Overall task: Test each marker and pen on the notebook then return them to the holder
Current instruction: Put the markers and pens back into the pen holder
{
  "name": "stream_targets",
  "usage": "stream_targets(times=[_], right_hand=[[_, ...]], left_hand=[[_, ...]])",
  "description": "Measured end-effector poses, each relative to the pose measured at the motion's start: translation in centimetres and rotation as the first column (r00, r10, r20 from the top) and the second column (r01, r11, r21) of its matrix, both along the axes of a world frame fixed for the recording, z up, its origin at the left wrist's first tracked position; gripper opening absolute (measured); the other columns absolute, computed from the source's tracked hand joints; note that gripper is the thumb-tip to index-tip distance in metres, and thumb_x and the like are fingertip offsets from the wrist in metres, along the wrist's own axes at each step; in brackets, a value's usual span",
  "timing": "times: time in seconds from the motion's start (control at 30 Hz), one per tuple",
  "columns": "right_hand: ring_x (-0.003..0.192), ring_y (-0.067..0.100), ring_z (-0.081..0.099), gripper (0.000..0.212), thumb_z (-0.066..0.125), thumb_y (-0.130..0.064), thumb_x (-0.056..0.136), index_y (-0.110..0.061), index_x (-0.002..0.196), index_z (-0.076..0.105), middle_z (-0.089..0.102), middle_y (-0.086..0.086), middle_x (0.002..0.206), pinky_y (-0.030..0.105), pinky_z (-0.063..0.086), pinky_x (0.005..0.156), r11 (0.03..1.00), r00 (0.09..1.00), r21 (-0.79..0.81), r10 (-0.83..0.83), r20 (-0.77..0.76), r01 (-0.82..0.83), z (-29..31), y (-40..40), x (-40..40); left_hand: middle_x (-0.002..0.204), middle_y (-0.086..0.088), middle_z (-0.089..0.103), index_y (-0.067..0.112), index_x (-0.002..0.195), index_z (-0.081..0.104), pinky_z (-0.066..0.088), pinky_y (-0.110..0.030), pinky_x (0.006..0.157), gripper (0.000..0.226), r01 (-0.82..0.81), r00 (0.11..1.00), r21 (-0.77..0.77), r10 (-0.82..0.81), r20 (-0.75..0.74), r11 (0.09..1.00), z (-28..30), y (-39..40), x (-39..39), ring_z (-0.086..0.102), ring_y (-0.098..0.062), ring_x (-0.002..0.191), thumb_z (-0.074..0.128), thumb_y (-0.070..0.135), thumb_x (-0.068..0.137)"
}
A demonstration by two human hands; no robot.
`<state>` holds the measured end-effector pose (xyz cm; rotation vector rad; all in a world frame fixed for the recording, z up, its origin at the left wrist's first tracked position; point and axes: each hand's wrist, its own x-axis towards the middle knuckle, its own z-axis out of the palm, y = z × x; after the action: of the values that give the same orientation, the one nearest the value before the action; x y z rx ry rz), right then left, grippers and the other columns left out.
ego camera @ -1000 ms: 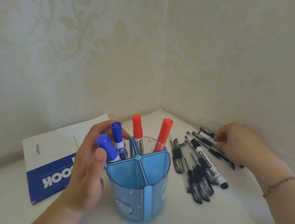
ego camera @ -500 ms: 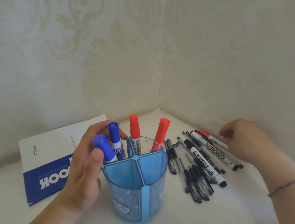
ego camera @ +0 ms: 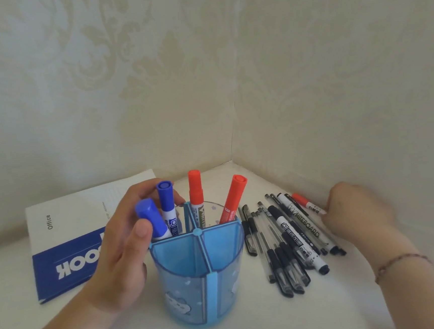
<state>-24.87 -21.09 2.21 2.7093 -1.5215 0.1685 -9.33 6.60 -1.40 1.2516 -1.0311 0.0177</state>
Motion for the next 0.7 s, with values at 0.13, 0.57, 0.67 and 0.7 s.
stream_targets(times=[0.13, 0.57, 0.67, 0.7], right_hand=[[0.067, 0.020, 0.065, 0.017, 0.062, -0.035, 0.076, -0.020, 0.082, 0.061, 0.063, -0.003, 0.075, 0.027, 0.054, 0.067, 0.998, 0.999, 0.045, 0.035, -0.021, -0.034, 0.0, 0.3, 0.0], [0.052, 0.026, 0.062, 0.074, 0.060, -0.006, 0.086, -0.038, 0.141, 0.021, 0.069, 0.015, 0.081, 0.028, 0.049, 0.042, 0.569, -0.074, -0.083, 0.039, 0.996, -0.818, 4.9, 9.5, -0.4], [0.060, 0.030, 0.068, 0.079, 0.055, -0.003, 0.085, -0.036, 0.142, 0.011, 0.069, 0.016, 0.085, 0.030, 0.054, 0.048, 0.448, -0.172, -0.200, 0.103, 0.980, -0.871, 4.4, 11.2, 0.8], [0.062, 0.031, 0.069, 0.078, 0.055, 0.001, 0.087, -0.038, 0.140, 0.013, 0.070, 0.016, 0.086, 0.030, 0.054, 0.049, 0.439, -0.155, -0.198, 0.130, 0.979, -0.877, 3.9, 11.2, 1.2]], left_hand=[[0.110, -0.005, 0.065, 0.019, 0.124, 0.054, 0.049, -0.052, 0.090, 0.065, 0.002, 1.000, 0.018, -0.003, 0.016, 1.000, 0.1, 0.0, -0.1, 0.061, -0.031, 0.105, 0.047, 0.071, 0.085], [0.126, -0.001, 0.062, 0.034, 0.129, 0.052, 0.044, -0.034, 0.102, 0.056, 0.048, 0.998, 0.114, -0.053, 0.044, 0.992, 0.8, -0.1, -0.9, 0.057, -0.023, 0.121, 0.044, 0.071, 0.087], [0.128, -0.004, 0.061, 0.031, 0.132, 0.050, 0.044, -0.041, 0.104, 0.062, 0.058, 0.998, 0.116, -0.062, 0.034, 0.992, 0.5, -0.1, -0.8, 0.056, -0.025, 0.123, 0.045, 0.072, 0.085], [0.129, -0.004, 0.060, 0.029, 0.133, 0.049, 0.043, -0.047, 0.104, 0.064, 0.063, 0.997, 0.119, -0.068, 0.034, 0.991, 0.4, 0.0, -0.7, 0.055, -0.027, 0.124, 0.046, 0.072, 0.086]])
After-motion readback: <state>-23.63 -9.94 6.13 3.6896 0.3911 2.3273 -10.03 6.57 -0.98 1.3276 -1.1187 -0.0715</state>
